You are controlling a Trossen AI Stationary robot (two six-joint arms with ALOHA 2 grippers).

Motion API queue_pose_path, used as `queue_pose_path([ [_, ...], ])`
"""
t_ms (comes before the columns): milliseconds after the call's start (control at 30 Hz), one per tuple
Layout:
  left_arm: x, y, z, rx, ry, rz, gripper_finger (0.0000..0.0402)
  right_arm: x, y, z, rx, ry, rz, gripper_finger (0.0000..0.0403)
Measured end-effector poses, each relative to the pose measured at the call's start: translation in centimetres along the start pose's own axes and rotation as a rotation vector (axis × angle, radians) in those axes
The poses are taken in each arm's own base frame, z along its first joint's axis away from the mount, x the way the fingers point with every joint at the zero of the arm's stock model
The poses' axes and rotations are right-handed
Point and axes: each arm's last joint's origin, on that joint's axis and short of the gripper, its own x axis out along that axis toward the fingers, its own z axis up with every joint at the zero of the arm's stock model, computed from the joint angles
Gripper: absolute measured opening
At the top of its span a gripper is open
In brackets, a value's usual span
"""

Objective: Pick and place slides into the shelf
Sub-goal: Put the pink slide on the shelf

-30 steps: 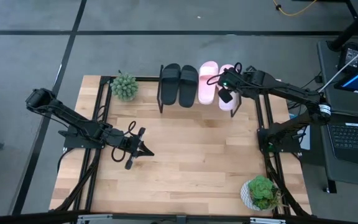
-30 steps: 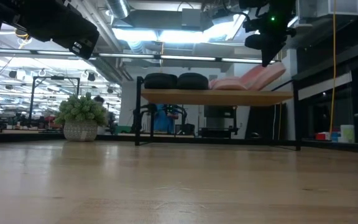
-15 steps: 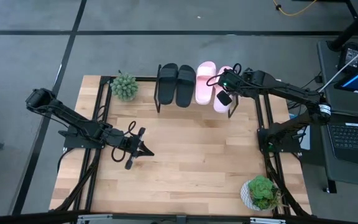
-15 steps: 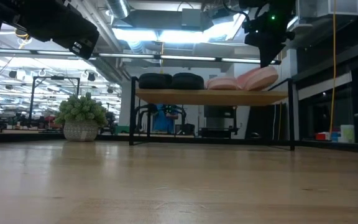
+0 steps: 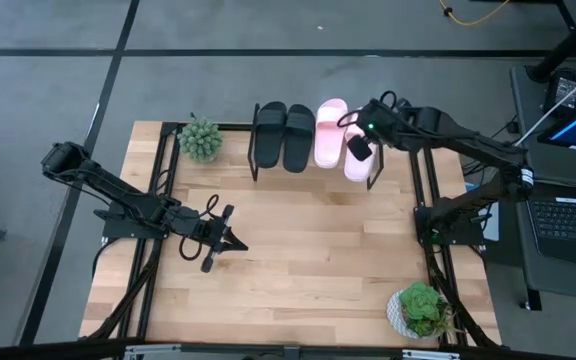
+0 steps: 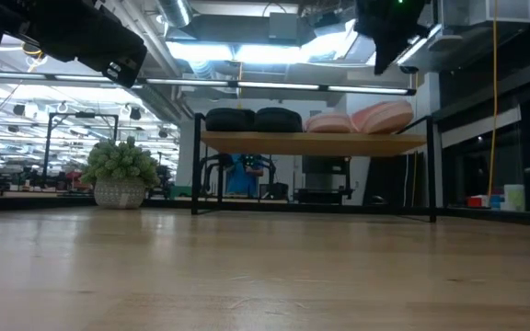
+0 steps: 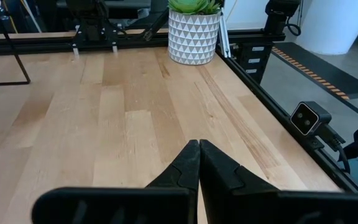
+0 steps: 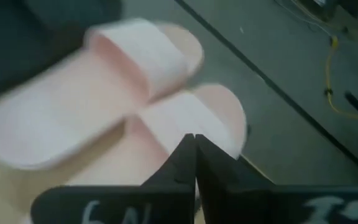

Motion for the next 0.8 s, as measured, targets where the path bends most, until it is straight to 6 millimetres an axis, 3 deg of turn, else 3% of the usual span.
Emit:
queue_pose_path([
  [200,0.0,0.0,0.0,0.0,0.0,0.0,0.0004,-1.4,0.7,-0.3,-0.047,0.007,0.033,0.0004],
  [467,0.0,0.0,0.0,0.0,0.0,0.0,0.0004,-1.6,0.0,-2.3,0.034,0.202,-0.005,0.0002],
  [800,0.0,0.0,0.0,0.001,0.001,0.0,0.0004,-0.5,0.1,-2.5,0.058,0.253,-0.038,0.0002],
])
